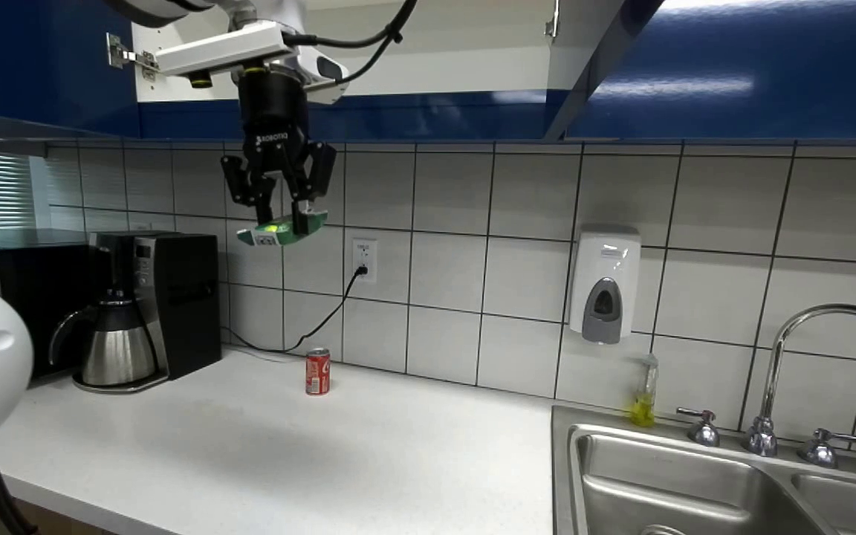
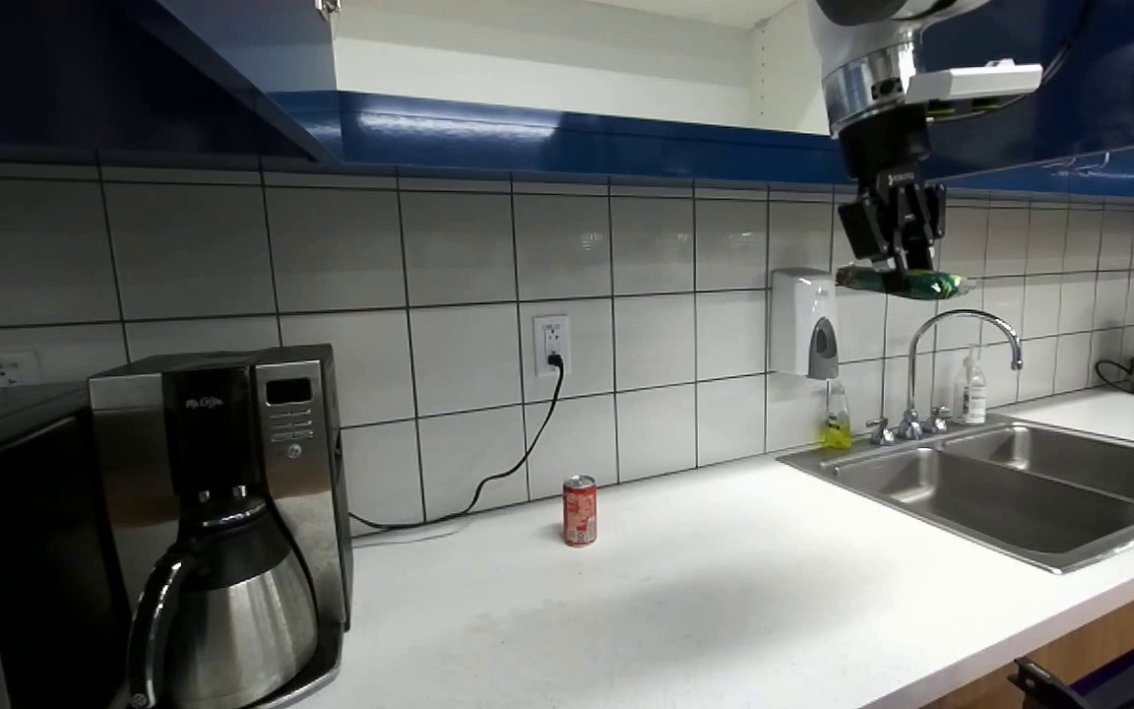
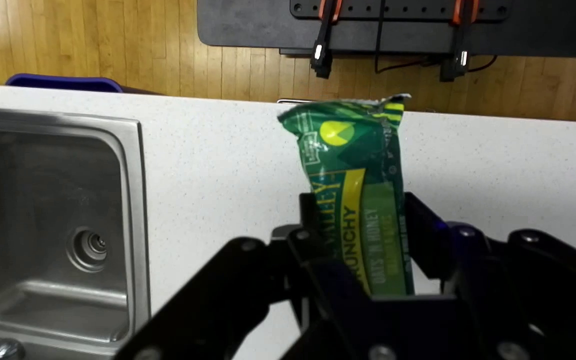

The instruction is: Place the granola bar in the center of the bottom shelf of the cabinet

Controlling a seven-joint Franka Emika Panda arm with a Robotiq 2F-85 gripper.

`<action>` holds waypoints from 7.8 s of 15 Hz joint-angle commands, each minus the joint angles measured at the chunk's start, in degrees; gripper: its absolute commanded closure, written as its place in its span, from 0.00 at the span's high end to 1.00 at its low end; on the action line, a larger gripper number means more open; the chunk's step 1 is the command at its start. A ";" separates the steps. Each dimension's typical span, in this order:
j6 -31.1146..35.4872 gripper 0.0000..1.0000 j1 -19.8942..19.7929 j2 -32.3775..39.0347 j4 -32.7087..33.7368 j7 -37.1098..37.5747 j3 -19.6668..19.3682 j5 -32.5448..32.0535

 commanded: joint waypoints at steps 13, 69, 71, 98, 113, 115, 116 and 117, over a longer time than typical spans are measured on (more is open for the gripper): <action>-8.36 0.18 1.29 3.45 25.65 1.93 2.01 3.32; 13.14 0.18 2.00 32.30 58.24 15.07 6.71 4.82; 13.42 0.18 2.12 33.11 58.56 15.39 6.71 4.63; 13.44 1.00 2.16 39.89 62.02 19.80 5.87 2.42; 15.03 1.00 2.09 35.88 57.70 18.04 3.96 3.99; 15.19 1.00 2.12 35.03 56.62 17.88 3.96 4.17; 15.39 1.00 2.12 34.35 55.83 17.90 3.95 4.16; 15.64 1.00 2.09 33.73 55.08 17.89 3.90 4.26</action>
